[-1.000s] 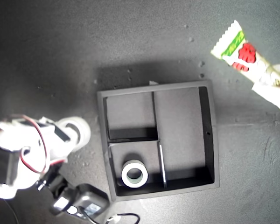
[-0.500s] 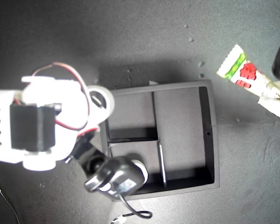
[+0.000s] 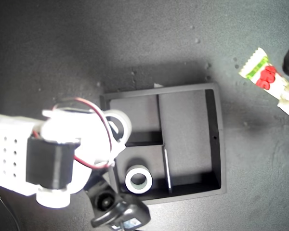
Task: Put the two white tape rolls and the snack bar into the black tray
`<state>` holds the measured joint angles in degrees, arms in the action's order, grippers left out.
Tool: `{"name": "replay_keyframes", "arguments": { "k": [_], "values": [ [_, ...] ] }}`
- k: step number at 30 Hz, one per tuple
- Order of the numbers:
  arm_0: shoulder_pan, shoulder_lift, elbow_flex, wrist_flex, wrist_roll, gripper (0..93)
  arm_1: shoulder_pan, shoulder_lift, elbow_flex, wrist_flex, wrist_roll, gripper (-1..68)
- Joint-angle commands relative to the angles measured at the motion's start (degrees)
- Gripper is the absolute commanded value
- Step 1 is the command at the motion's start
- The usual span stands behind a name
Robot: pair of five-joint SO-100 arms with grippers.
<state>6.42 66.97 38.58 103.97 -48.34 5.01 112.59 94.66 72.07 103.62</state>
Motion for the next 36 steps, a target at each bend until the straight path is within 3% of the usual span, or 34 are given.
{"name": "replay_keyframes", "arguments": {
  "k": [1,9,14,22,27,36],
  "values": [
    [0.18,-1.85,-6.59,0.97,0.97,0.0,-2.55,-0.70,-6.06,-5.10,-33.84,-0.6],
    [-1.32,-11.16,-11.51,0.97,0.35,0.0,-11.34,-17.67,-25.14,-0.79,-68.47,-0.6],
    [-2.37,-15.73,-12.74,0.97,-1.85,0.1,-11.16,-32.17,-39.55,4.13,-78.66,-0.6],
    [-1.14,-17.93,-13.10,1.05,-6.68,0.8,-11.07,-37.62,-36.65,1.67,-84.02,-0.6],
    [0.44,-19.25,-14.85,1.05,-10.28,10.9,-10.72,-37.62,-30.41,-2.99,-83.94,-0.6],
    [0.88,-11.95,-10.46,1.05,-13.36,13.4,-11.07,-37.62,-27.33,-5.36,-83.85,-0.6]
  ]
}}
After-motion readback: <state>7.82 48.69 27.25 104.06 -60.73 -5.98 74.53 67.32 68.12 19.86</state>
